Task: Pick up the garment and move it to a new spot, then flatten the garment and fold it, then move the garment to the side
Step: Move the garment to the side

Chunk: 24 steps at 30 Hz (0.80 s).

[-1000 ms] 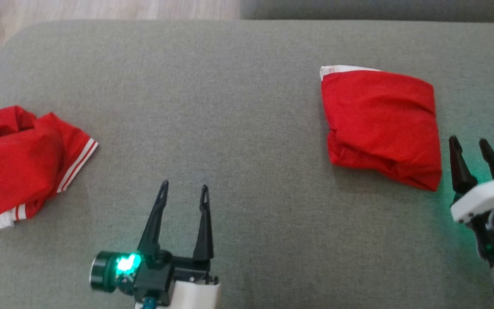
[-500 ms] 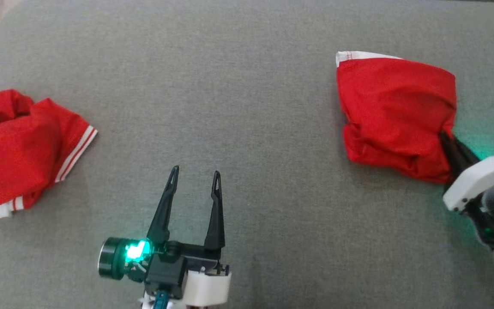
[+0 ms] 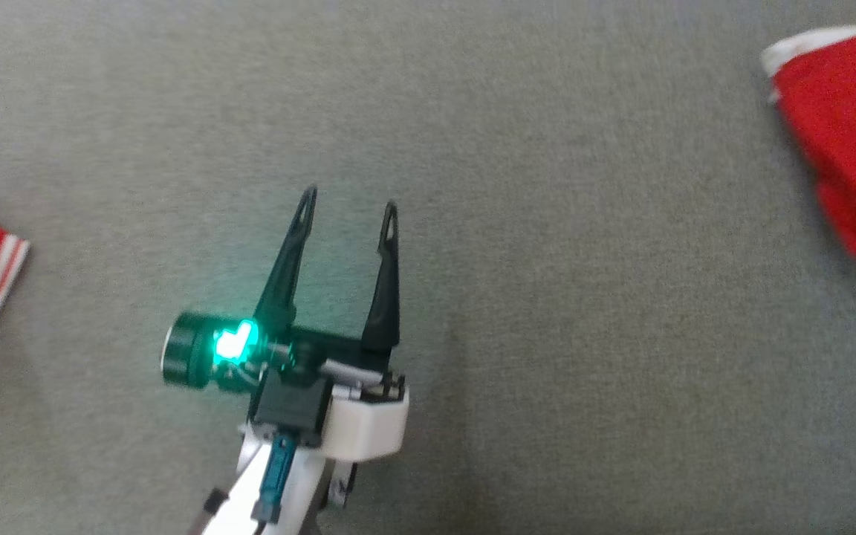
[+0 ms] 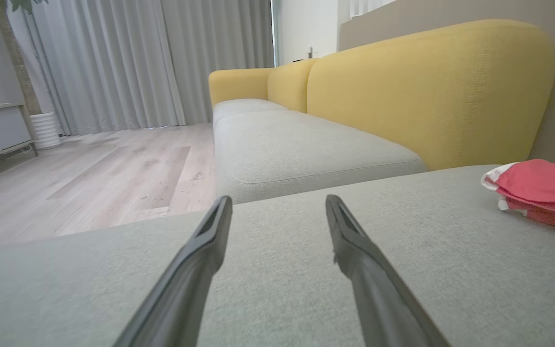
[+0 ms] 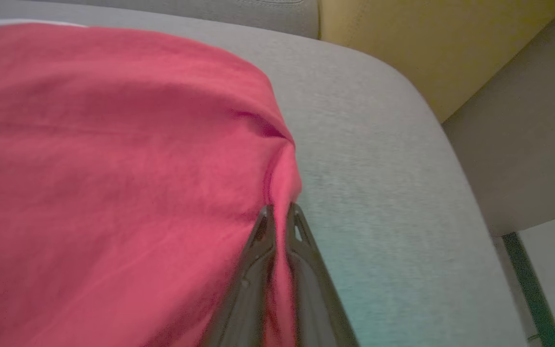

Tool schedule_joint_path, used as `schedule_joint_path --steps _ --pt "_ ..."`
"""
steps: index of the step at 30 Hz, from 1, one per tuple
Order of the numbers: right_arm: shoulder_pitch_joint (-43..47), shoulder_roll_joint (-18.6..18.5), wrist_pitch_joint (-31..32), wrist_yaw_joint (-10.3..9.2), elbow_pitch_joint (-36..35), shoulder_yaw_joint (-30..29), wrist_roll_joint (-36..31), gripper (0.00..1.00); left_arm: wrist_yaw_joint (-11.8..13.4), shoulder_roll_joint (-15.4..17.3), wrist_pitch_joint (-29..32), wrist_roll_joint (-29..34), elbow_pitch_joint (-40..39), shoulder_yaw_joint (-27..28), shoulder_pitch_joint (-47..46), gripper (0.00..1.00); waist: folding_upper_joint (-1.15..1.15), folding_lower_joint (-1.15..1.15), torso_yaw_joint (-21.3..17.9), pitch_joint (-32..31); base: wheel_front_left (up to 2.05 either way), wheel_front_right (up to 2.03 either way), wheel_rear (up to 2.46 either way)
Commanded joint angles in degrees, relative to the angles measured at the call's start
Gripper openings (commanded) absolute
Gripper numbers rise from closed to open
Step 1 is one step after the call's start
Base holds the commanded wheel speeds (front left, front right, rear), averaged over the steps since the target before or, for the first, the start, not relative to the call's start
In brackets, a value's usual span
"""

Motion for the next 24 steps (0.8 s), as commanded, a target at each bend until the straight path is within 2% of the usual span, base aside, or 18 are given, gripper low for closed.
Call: schedule_joint_path --steps 1,5,10,11,12,13,14,19,21,22,24 --pt "-0.01 -3.74 -0.65 0.19 -0.06 -0.51 -0.73 0.00 -0.28 -0.03 -0.27 0.62 -1.59 0.99 -1.62 1.00 0.00 -0.01 -3.17 4.08 0.00 0.00 0.00" --pt "-2.64 -5.74 -1.73 0.19 2.84 -2.67 -3.60 0.00 -0.60 0.12 -0.27 1.19 -1.16 0.77 -4.53 1.00 0.00 -0.01 -4.20 6.52 0.00 0.00 0.00" --pt "-5.79 -5.69 -3.69 0.19 6.41 -5.48 -9.40 0.00 -0.60 0.24 -0.27 0.97 -0.72 0.42 -5.85 1.00 0.00 -0.01 -4.69 7.61 0.00 0.00 0.00" --pt "-6.41 -5.43 -4.49 0.19 7.23 -6.28 -10.88 0.11 -0.57 0.24 -0.27 0.91 -0.63 0.30 -5.93 1.00 0.00 -0.01 -4.67 7.66 0.00 0.00 0.00" --pt "-6.90 -5.05 -5.15 0.19 8.09 -7.01 -12.31 0.31 -0.57 0.23 -0.27 0.79 -0.50 0.15 -5.97 1.00 0.00 -0.01 -4.59 7.60 0.00 0.00 0.00" --pt "-7.49 -4.53 -5.98 0.19 9.15 -8.22 -13.74 0.84 -0.58 0.22 -0.27 0.60 -0.34 0.02 -5.94 1.00 0.00 -0.01 -4.49 7.43 0.00 0.00 0.00" --pt "-8.20 -3.97 -7.30 0.19 10.15 -9.72 -15.52 1.00 -0.57 0.21 -0.27 0.40 -0.20 -0.06 -5.88 1.00 0.00 -0.01 -4.41 7.17 0.00 0.00 0.00" --pt "-9.31 1.38 -11.87 0.19 13.04 -15.63 -25.24 1.00 -0.83 0.16 -0.27 -0.90 0.55 0.11 -4.62 1.00 0.00 -0.01 -3.80 3.86 0.00 0.00 0.00" --pt "-8.19 4.75 -12.53 0.19 12.91 -17.33 -26.73 1.00 -0.69 0.14 -0.27 -1.26 0.53 0.46 -3.68 1.00 0.00 -0.01 -3.29 1.43 0.00 0.00 0.00" --pt "-8.19 4.75 -12.53 0.19 12.91 -17.33 -26.73 1.00 -0.69 0.14 -0.27 -1.26 0.53 0.46 -3.68 1.00 0.00 -0.01 -3.29 1.43 0.00 0.00 0.00" --pt "-6.45 7.94 -13.05 0.19 12.17 -18.34 -27.25 1.00 -0.66 0.11 -0.27 -2.22 0.64 1.07 -2.24 1.00 0.00 -0.01 -2.80 -1.00 0.00 0.00 0.00"
